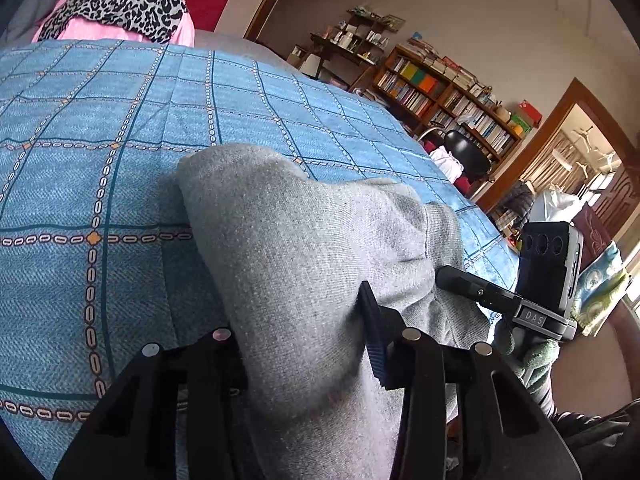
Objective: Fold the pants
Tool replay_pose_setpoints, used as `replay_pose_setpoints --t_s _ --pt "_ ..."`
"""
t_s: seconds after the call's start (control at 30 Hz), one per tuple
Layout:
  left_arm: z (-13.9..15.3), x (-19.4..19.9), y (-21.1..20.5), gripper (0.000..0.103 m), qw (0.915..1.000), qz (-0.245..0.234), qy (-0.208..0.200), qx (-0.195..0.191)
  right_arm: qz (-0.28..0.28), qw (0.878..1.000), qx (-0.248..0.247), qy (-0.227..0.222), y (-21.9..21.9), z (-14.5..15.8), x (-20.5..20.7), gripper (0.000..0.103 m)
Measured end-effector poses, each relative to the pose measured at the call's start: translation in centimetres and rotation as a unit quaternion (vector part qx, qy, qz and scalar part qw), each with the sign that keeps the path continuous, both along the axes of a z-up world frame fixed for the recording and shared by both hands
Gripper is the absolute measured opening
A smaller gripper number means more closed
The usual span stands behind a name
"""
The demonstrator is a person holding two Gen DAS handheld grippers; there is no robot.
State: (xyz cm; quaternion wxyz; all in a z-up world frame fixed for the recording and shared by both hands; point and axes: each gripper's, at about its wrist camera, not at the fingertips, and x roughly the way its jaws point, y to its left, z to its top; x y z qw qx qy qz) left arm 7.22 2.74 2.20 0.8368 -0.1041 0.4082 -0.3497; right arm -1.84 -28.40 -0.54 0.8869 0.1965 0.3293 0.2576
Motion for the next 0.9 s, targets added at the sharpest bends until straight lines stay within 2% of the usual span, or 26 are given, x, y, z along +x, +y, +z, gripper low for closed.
replay_pose_setpoints --t_s 0.23,0.37,0.9 --pt "2.9 1.7 -4.8 0.041 0.9991 -0.029 -0.032 0.005 -0.043 0.998 -0.002 -0.036 -4.1 2.3 -0.6 0.037" --pt "3.6 3.4 -8.4 0.041 0.9979 -0.048 -0.043 0.006 -0.072 0.996 -0.011 -0.047 -6.9 3.2 -0.4 0.037" --pt "3.8 13.7 -23.9 0.041 0.9947 -0.1 -0.023 0.001 -0.172 0.983 -0.032 -0.046 -19.5 4.8 5.6 0.037"
